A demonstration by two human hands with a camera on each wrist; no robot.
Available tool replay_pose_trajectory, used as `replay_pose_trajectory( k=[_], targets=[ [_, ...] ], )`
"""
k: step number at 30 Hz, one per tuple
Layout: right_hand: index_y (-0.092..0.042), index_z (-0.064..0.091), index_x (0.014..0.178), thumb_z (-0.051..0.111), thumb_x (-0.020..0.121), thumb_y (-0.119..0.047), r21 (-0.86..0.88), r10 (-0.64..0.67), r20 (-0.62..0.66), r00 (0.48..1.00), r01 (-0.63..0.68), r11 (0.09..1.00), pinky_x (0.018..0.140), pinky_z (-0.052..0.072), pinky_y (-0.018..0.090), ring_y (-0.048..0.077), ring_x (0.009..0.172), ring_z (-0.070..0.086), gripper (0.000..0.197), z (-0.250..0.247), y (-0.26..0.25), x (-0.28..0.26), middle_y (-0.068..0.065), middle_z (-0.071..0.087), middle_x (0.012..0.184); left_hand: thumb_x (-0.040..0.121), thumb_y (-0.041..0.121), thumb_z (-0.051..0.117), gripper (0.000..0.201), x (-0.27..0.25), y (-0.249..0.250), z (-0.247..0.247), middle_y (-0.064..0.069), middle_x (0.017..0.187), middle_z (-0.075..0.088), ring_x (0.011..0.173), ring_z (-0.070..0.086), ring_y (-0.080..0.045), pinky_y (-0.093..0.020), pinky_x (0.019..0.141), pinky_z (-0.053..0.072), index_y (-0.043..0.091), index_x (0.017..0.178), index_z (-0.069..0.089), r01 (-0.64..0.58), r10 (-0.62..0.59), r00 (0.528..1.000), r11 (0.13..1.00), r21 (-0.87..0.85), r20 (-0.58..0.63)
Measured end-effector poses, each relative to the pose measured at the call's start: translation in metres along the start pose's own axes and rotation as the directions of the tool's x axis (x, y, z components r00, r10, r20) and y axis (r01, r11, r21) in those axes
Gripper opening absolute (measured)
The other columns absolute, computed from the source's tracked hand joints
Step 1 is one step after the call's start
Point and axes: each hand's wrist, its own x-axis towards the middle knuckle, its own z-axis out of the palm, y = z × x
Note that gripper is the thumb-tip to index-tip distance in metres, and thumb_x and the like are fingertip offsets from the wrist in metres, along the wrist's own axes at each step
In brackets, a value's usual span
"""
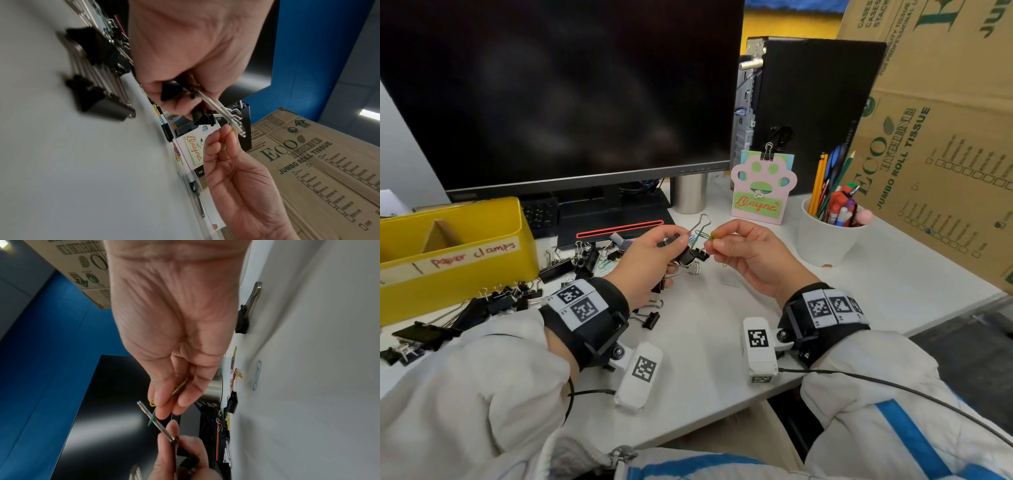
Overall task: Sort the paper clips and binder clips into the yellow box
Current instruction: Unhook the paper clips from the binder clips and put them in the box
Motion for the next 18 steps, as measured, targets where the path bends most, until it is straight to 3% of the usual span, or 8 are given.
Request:
replay_pose_trajectory(
  k=[8,13,16,18],
  targets=[
    [-0.002,0.062,0.091,0.059,0.089,0.013,0.018,0.008,0.021,1.0,-0.008,1.0,0.068,0.058,0.024,0.021,0.073,0.073,0.015,0.003,0.0,0.0,0.016,0.074,0.081,0.098,0.032,0.062,0.015,0.0,-0.002,0.008,0.002,0.078,0.061,0.052,0.046,-0.006,-0.02,0.045,0.038,0.026,0.11,0.07,0.024,-0.022,0.997,1.0,-0.02,0.079],
    [-0.003,0.06,0.096,0.06,0.088,0.013,0.0,0.059,0.04,0.997,-0.059,0.998,0.066,0.059,0.024,0.022,0.072,0.072,0.018,0.004,0.0,0.001,0.018,0.074,0.081,0.095,0.029,0.066,0.009,0.002,0.004,0.008,0.005,0.082,0.065,0.061,0.053,-0.011,-0.021,0.047,0.043,0.024,0.097,0.073,-0.048,0.076,0.986,0.981,0.186,-0.146],
    [0.003,0.065,0.109,0.056,0.091,0.012,-0.077,0.076,-0.118,0.99,-0.085,0.993,0.062,0.055,0.023,0.019,0.069,0.064,0.022,-0.003,-0.001,0.005,0.015,0.067,0.078,0.096,0.026,0.058,0.014,0.011,0.006,-0.01,0.001,0.093,0.068,0.073,0.061,-0.015,-0.024,0.063,0.051,0.022,0.099,0.072,0.0,0.068,0.991,0.854,0.52,-0.111],
    [0.005,0.069,0.098,0.049,0.092,0.009,-0.073,0.063,-0.29,0.955,-0.087,0.994,0.054,0.046,0.023,0.017,0.063,0.054,0.022,-0.008,0.001,0.009,0.012,0.058,0.072,0.098,0.024,0.052,0.02,0.017,0.009,-0.021,-0.004,0.104,0.068,0.086,0.064,-0.02,-0.031,0.079,0.057,0.019,0.107,0.069,0.07,-0.046,0.998,0.669,0.74,-0.052]
  ],
)
